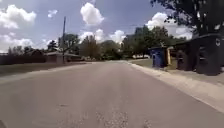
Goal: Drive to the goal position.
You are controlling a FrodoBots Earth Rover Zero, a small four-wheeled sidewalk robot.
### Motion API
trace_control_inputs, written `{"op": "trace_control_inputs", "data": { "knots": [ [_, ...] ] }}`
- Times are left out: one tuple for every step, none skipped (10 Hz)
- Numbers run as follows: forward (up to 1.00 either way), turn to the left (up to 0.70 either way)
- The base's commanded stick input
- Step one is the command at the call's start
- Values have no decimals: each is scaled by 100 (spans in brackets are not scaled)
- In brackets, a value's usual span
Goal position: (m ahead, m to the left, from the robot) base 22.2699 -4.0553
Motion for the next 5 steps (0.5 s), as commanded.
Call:
{"op": "trace_control_inputs", "data": {
  "knots": [
    [85,0],
    [85,0],
    [85,0],
    [85,0],
    [85,0]
  ]
}}
